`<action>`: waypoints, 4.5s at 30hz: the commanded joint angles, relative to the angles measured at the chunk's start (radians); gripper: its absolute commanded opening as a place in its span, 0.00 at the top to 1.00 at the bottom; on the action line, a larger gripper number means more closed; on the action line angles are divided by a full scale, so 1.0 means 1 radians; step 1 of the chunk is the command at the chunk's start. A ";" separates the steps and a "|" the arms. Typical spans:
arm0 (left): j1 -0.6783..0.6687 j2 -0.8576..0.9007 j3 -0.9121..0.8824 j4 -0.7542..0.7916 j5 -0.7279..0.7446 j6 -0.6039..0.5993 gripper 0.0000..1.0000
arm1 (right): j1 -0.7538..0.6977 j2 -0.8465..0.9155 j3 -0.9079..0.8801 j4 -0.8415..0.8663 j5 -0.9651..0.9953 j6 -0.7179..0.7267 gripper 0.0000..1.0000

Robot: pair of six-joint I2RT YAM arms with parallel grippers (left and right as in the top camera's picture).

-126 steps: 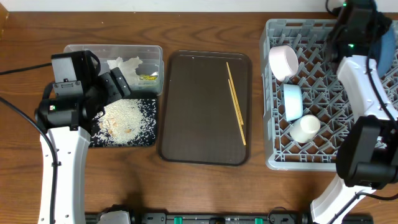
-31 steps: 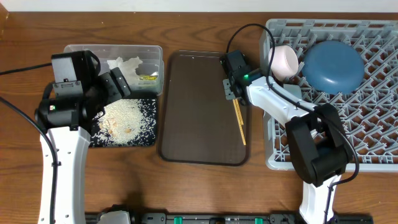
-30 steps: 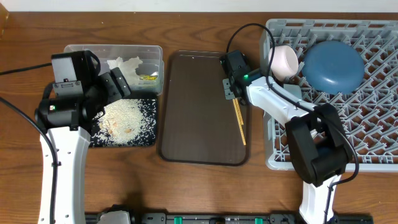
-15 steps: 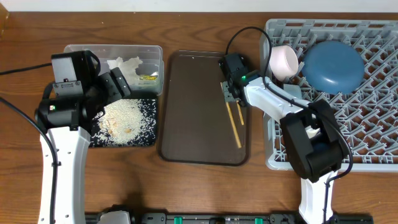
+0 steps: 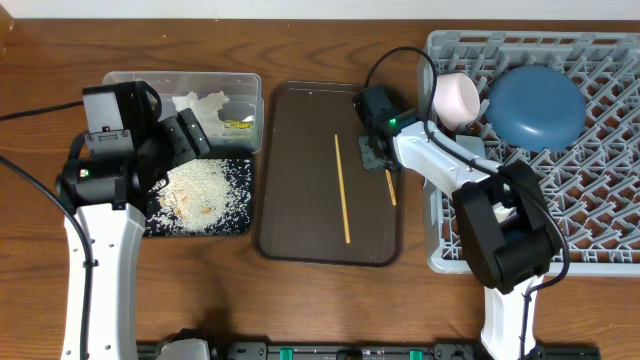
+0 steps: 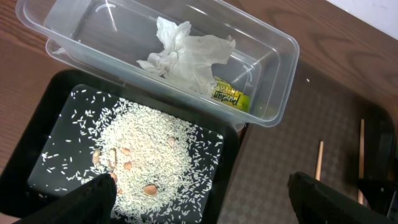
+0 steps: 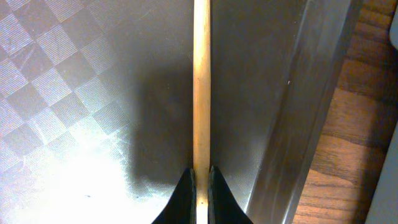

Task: Sort waste into correct bins and load items into the dishwasher rack
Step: 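Lift one chopstick with right gripper off brown tray, then carry chopstick with right gripper into rack and release it, then reach right gripper back to second chopstick on brown tray and grasp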

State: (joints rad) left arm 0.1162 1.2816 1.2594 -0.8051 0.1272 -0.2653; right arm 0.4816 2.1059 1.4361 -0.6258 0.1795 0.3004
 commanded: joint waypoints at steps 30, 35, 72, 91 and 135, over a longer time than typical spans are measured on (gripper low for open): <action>0.003 0.005 0.015 -0.002 -0.008 0.001 0.09 | -0.282 -0.477 0.174 -0.401 0.011 -0.041 0.99; 0.003 0.005 0.015 -0.002 -0.009 0.001 0.09 | -0.427 -0.484 0.166 -0.433 -0.005 -0.164 0.99; 0.003 0.005 0.015 -0.002 -0.009 0.001 0.09 | -0.822 -0.486 -0.212 -0.264 -0.057 0.904 0.74; 0.003 0.005 0.015 -0.002 -0.009 0.001 0.09 | -0.671 -0.818 -0.174 -0.159 -0.288 0.118 0.01; 0.003 0.005 0.015 -0.002 -0.008 0.001 0.09 | 0.207 0.074 0.216 -0.191 0.005 -0.082 0.47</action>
State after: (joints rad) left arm 0.1162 1.2819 1.2594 -0.8051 0.1272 -0.2653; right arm 0.6914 2.1780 1.6478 -0.8146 0.1341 0.2295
